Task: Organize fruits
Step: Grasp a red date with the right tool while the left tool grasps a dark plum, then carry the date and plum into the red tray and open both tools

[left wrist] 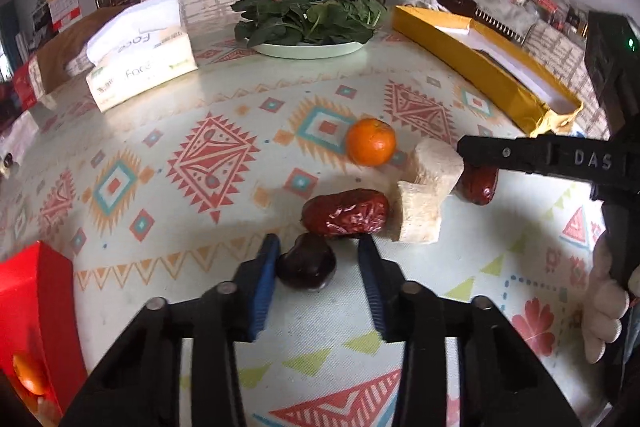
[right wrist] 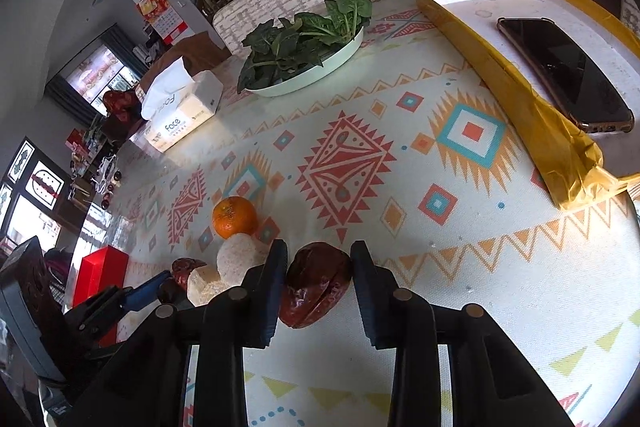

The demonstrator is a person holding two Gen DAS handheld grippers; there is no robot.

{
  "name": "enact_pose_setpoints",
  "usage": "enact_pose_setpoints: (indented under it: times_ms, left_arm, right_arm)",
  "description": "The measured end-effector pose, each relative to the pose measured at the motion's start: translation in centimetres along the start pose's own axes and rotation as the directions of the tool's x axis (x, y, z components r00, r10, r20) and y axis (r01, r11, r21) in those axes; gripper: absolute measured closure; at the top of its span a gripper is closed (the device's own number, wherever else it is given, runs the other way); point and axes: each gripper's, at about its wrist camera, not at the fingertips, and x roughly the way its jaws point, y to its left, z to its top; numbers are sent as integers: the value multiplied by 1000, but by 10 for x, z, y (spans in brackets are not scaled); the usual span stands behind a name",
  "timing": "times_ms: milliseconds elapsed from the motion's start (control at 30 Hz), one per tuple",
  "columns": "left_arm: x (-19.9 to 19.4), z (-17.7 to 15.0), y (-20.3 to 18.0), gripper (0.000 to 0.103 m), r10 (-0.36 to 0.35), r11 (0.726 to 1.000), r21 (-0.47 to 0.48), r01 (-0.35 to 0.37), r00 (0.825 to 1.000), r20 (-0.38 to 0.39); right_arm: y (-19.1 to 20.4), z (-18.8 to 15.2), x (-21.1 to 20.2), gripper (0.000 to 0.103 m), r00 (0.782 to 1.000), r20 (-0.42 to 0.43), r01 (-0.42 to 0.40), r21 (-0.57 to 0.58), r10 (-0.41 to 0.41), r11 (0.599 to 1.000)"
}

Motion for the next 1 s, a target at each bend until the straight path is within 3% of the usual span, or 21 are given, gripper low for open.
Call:
enact_pose_setpoints:
  times_ms: [33,400,567,767,1000]
  left_arm:
    - [-2,-1,2,78,8,1000,-6,-8,1000,2]
    - [-37,-25,18,78,-11,992,-123,17,999,52]
    - [-43,-37,23,78,-12,985,-174,20,999,50]
    - [-50,-45,26,78,12,976,-217,3,998,65]
    - [-83,-61,39,78,2,959,-282,36,991,133]
  right_arm:
    - [0,0,-1,67,1000,2,-2,0,2,1000]
    - [2,-2,-8,71,999,25,-25,-11,25,1000]
    - [-1,-5,0,70,999,-10,-50,8,50,999]
    - [7,-9,0,70,1000,-8,-14,-36,14,999]
    - [18,-20,-7,71,1000,-12,25,-75,-26,997]
